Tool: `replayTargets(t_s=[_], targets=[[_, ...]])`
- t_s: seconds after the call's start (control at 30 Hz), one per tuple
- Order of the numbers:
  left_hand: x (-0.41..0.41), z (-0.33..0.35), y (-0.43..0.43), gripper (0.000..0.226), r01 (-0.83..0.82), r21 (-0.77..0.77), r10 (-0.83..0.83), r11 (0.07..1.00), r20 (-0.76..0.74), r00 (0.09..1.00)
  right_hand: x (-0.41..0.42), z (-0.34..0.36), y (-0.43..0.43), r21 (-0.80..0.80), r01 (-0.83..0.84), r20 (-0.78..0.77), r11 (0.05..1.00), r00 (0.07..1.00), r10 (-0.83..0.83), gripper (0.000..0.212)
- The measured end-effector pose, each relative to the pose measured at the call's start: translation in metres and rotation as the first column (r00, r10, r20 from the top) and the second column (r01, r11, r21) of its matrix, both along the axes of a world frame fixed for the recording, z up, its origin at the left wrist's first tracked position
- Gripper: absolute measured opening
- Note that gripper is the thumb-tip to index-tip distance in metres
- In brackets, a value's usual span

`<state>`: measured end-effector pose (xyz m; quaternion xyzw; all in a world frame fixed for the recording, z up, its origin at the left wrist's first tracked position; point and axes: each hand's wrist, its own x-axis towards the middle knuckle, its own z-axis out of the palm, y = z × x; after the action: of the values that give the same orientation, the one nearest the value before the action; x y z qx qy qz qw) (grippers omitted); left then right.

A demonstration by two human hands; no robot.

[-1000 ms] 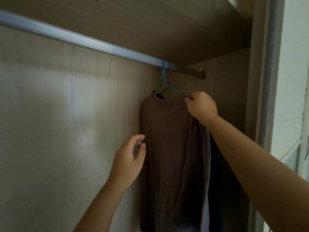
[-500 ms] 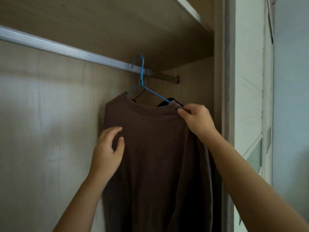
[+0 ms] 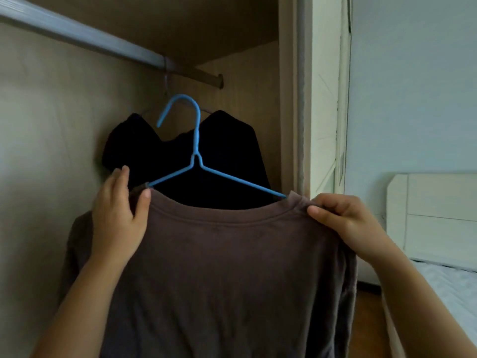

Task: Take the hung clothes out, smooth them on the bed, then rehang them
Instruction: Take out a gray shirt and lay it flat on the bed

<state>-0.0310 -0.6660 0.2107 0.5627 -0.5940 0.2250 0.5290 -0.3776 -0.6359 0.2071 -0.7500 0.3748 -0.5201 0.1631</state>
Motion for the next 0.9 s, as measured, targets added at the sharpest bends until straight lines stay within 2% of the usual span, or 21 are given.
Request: replayTargets(t_s=[0.1,0.17,0.23,0.3,0.43,0.53,0.67,0.8,0.9], targets=[[-0.007,-0.029,-0.005,0.046,0.12,0.138,-0.13,0.983,0.06,0.99,-0.032,-0.032,0.013,0.099,0.051,0.076,0.994,0.995,-0.058,0.02],[-0.018,-0.051,-0.007,0.028,0.188,0.235,-0.212,0.953,0.081,0.974,-0.051,-0.056,0.027,0.147,0.126,0.089,0.981,0.986,-0.14,0.032],[-0.034,-0.073,-0.006,0.015,0.244,0.304,-0.284,0.921,0.093,0.954,-0.068,-0.079,0.043,0.203,0.198,0.056,0.959,0.975,-0.213,0.019],[-0.054,-0.094,-0.002,0.01,0.299,0.345,-0.362,0.89,0.135,0.922,-0.087,-0.105,0.062,0.22,0.328,-0.003,0.919,0.942,-0.335,0.045],[-0.096,-0.137,0.016,0.017,0.471,0.432,-0.566,0.769,0.119,0.816,-0.121,-0.152,0.123,0.25,0.585,-0.09,0.772,0.808,-0.583,0.05],[-0.132,-0.16,0.038,0.039,0.586,0.43,-0.69,0.687,0.134,0.711,-0.141,-0.181,0.179,0.265,0.712,-0.186,0.651,0.7,-0.69,0.048],[-0.183,-0.179,0.068,0.053,0.71,0.439,-0.811,0.551,0.08,0.58,-0.159,-0.206,0.254,0.267,0.836,-0.295,0.479,0.545,-0.785,0.043],[-0.227,-0.189,0.092,0.041,0.778,0.471,-0.879,0.415,-0.012,0.476,-0.169,-0.219,0.319,0.288,0.896,-0.359,0.337,0.427,-0.83,0.037],[-0.26,-0.19,0.109,0.026,0.809,0.504,-0.921,0.302,-0.066,0.385,-0.17,-0.209,0.36,0.263,0.935,-0.374,0.238,0.326,-0.868,0.019]])
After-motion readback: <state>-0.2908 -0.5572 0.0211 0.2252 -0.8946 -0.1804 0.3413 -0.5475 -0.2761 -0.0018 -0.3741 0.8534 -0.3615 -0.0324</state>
